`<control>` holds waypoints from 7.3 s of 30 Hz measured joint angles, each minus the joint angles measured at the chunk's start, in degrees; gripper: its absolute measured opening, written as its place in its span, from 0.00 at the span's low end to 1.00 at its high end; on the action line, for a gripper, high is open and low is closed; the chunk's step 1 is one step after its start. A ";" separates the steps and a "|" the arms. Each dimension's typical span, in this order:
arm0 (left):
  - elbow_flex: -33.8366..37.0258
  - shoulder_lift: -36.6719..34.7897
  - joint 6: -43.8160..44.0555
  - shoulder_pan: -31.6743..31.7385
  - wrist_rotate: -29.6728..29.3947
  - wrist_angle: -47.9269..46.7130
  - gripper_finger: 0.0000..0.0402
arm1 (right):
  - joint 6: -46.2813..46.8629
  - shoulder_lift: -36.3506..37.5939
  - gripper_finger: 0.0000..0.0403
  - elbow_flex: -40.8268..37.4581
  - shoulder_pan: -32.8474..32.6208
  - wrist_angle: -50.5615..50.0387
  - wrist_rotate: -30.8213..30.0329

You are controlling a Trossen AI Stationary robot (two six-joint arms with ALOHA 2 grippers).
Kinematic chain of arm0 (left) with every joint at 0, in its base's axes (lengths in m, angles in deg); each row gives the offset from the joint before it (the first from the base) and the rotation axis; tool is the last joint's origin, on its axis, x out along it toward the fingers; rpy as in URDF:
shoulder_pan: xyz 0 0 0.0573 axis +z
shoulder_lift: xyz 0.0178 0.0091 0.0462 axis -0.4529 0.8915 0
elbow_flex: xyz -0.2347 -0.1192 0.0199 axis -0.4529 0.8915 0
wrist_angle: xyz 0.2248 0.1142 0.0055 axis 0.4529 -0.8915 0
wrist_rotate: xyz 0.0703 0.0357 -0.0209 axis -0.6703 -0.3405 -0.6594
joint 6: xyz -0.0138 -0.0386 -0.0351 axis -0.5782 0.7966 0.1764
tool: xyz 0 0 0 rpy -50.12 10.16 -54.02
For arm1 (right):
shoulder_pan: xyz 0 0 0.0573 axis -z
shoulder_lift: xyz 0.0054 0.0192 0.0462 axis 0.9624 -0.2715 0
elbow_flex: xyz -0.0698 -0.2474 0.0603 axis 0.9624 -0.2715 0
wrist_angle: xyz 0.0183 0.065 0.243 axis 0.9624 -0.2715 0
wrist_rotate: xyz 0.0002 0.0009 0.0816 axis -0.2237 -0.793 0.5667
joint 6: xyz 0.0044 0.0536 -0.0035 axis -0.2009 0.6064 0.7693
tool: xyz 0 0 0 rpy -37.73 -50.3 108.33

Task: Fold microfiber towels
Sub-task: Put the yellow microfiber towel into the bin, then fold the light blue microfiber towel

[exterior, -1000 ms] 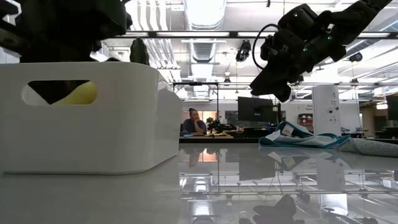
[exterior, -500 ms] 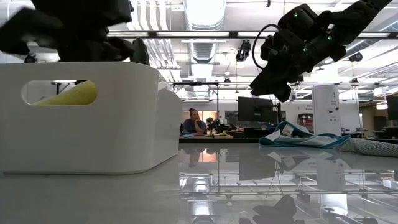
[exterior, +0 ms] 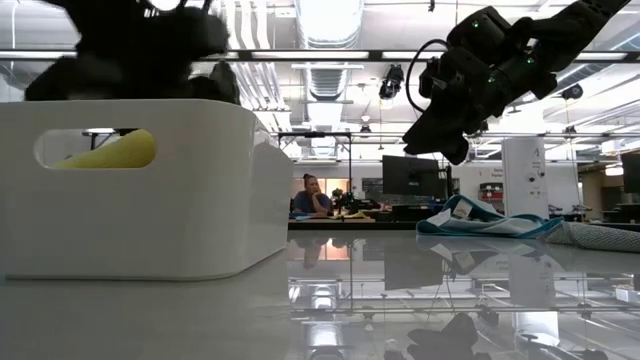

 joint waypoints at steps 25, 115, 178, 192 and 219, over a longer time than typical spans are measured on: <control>12.94 -4.61 -30.17 4.41 -6.83 54.89 0.00 | 0.61 -9.90 0.32 0.79 0.36 -7.26 -23.92; 11.05 -6.65 -3.59 4.76 -6.73 57.43 0.00 | -13.95 -3.02 0.02 9.58 -5.13 5.43 5.43; -4.39 6.49 -0.02 11.75 -7.54 50.97 0.00 | -12.99 3.29 0.29 11.06 -6.21 -12.66 -15.53; -8.80 -13.19 12.28 16.64 -0.45 14.74 0.00 | -8.61 12.40 0.47 11.39 -6.74 -26.46 -14.96; -8.08 -15.54 17.83 17.25 1.00 10.39 0.00 | 5.01 -27.27 0.47 5.99 -17.37 29.05 -12.62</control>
